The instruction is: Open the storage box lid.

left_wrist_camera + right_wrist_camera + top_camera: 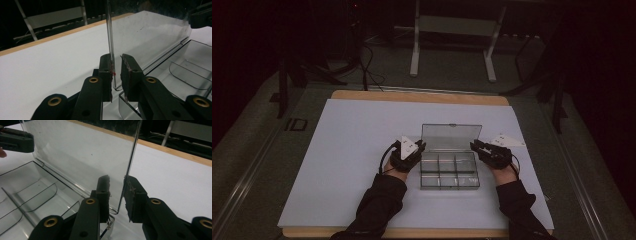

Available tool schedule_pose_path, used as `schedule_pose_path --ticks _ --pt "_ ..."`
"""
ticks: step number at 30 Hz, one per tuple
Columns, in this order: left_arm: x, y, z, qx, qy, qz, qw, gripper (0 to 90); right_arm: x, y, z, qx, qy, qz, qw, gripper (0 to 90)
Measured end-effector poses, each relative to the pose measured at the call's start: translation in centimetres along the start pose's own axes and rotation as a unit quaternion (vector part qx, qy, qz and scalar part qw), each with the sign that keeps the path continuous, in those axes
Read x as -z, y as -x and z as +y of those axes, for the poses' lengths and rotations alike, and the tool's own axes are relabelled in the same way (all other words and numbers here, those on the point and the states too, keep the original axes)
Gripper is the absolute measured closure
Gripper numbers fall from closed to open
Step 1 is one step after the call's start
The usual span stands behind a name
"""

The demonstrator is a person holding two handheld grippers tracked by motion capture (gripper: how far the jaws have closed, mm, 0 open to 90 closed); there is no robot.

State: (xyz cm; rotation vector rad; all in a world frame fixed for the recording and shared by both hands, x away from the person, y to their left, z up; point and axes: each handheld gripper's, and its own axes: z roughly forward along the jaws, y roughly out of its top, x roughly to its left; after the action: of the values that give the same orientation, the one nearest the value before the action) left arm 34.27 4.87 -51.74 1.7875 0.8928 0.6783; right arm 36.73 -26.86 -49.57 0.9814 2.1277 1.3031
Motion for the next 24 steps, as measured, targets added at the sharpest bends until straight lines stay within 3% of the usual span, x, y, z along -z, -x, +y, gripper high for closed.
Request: schedule_pose_path --ticks 10,15,21,24 --pt "-0.7 -0.1 0.0 0.014 -0.006 0.003 0.9999 76.2 -0.9 -0.1 0.2 -0.011 -0.008 -0.018 0.9997 71.9" --pt "-0.9 -0.2 0.1 0.018 -0.012 0.005 0.9998 75.4 -1.3 -0.1 0.0 -0.035 -0.007 -0.021 0.9991 70.1" --pt "-1.0 -0.2 0.0 0.014 -0.010 0.007 0.9998 73.7 -1.5 -0.2 -0.1 -0.025 -0.009 -0.027 0.9993 67.5" --pt "-1.1 -0.3 0.0 0.019 -0.012 0.006 0.9997 72.3 -1.7 -0.2 -0.1 -0.037 -0.016 -0.026 0.9988 67.2"
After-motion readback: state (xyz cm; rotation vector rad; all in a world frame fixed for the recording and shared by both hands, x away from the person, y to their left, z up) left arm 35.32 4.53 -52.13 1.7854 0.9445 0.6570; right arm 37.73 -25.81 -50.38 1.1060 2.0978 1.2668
